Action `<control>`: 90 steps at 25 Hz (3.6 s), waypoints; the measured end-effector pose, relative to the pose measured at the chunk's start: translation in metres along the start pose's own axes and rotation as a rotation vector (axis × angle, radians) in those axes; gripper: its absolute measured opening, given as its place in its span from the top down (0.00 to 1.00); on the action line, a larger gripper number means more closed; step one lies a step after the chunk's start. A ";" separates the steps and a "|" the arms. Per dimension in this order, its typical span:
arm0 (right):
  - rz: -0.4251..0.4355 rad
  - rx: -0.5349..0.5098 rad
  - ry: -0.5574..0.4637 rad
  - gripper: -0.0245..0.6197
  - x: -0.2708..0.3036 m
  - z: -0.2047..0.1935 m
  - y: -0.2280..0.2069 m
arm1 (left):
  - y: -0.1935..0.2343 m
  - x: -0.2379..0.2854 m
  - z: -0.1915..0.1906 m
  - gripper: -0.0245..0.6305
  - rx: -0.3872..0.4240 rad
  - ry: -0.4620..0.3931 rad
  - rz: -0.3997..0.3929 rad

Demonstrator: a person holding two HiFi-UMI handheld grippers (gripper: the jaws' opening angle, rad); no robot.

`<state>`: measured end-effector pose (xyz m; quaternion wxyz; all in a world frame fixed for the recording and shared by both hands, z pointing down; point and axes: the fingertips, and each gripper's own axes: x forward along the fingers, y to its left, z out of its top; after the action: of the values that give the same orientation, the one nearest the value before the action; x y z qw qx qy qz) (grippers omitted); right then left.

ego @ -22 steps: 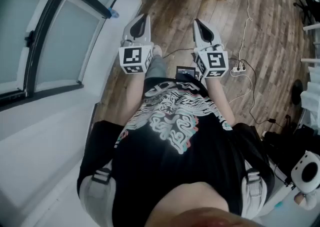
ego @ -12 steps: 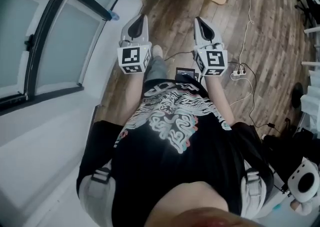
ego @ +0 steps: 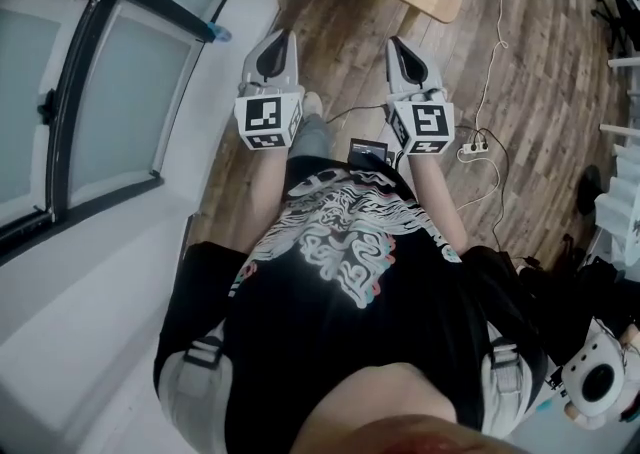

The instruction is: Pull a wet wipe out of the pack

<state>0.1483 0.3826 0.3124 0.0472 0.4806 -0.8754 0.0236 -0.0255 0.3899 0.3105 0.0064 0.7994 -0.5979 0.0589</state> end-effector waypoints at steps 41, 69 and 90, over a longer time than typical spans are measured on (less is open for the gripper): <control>-0.159 0.075 0.073 0.96 0.260 0.002 -0.044 | 0.153 0.251 -0.022 0.98 0.022 0.066 -0.271; -0.031 0.141 0.131 0.96 0.351 -0.032 -0.078 | 0.170 0.330 -0.066 0.98 0.060 0.155 -0.256; 0.055 0.105 0.284 0.96 0.409 -0.088 -0.095 | 0.158 0.387 -0.128 0.98 0.082 0.284 -0.330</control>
<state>0.0150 -0.0037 0.4429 0.1449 0.4502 -0.8701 0.1384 -0.0804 -0.0141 0.4678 0.0675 0.8697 -0.4491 0.1936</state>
